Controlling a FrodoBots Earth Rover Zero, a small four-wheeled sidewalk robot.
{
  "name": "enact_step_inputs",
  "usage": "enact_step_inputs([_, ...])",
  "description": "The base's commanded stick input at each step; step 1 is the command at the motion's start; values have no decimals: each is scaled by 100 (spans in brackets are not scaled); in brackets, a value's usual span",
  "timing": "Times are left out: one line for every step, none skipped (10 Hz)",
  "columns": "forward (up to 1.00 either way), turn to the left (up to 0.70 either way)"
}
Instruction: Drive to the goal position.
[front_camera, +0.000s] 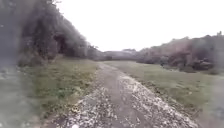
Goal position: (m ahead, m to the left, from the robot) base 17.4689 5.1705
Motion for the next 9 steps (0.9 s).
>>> enact_step_inputs([85, 0])
enact_step_inputs([85, 0])
enact_step_inputs([85, 0])
enact_step_inputs([85, 0])
enact_step_inputs([85, 0])
enact_step_inputs([85, 0])
enact_step_inputs([85, 0])
enact_step_inputs([85, 0])
enact_step_inputs([85, 0])
